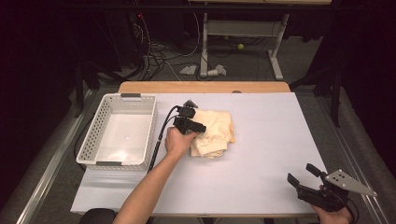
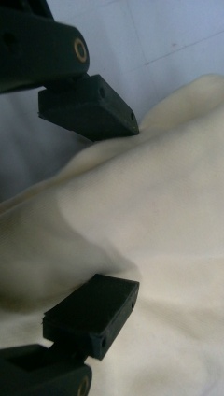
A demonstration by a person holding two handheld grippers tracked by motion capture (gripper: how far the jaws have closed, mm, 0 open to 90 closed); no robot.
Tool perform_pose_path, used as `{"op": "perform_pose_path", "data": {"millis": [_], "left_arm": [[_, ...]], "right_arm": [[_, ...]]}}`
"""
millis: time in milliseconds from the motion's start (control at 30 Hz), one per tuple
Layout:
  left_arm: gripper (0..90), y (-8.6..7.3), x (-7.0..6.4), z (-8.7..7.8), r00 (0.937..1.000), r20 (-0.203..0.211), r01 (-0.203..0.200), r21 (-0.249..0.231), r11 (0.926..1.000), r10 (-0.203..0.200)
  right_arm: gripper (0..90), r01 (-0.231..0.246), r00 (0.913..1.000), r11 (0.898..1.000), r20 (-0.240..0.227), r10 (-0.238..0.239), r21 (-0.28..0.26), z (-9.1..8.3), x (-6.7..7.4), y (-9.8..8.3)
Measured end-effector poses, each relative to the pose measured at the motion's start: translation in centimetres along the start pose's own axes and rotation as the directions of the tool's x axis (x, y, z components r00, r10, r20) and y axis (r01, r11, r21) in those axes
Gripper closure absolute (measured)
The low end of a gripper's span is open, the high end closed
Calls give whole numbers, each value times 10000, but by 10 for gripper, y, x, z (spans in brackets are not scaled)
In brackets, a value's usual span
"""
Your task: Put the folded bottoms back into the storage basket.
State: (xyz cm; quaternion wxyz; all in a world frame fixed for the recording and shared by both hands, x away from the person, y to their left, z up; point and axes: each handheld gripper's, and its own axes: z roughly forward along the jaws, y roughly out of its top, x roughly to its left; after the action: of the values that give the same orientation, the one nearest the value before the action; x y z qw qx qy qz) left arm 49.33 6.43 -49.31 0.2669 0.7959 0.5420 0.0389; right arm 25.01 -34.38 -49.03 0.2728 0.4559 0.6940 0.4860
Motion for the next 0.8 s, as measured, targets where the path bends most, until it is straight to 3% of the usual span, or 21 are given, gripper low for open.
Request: {"op": "perform_pose_path", "data": {"millis": [133,267,433,600,800], "left_arm": [[186,0,5,4,9990,329,297,68,9995,-299],[170,-1,1,5,9997,208,122,23,9999,-122],[170,-2,-9,8,9993,103,-372,-44,9993,373],[290,-3,-12,7,9985,308,-460,-59,9989,462],[506,-2,-13,4,9967,793,-197,42,9998,193]], "right_arm": [[185,19,10000,10000,-12,-19,14,0,0,0],[186,14,10000,10000,-12,-14,52,1,0,0],[186,52,10000,10000,9,-52,47,1,1,0],[186,62,10000,10000,34,-63,53,1,1,0],[186,82,10000,10000,35,-82,56,1,1,1]]}}
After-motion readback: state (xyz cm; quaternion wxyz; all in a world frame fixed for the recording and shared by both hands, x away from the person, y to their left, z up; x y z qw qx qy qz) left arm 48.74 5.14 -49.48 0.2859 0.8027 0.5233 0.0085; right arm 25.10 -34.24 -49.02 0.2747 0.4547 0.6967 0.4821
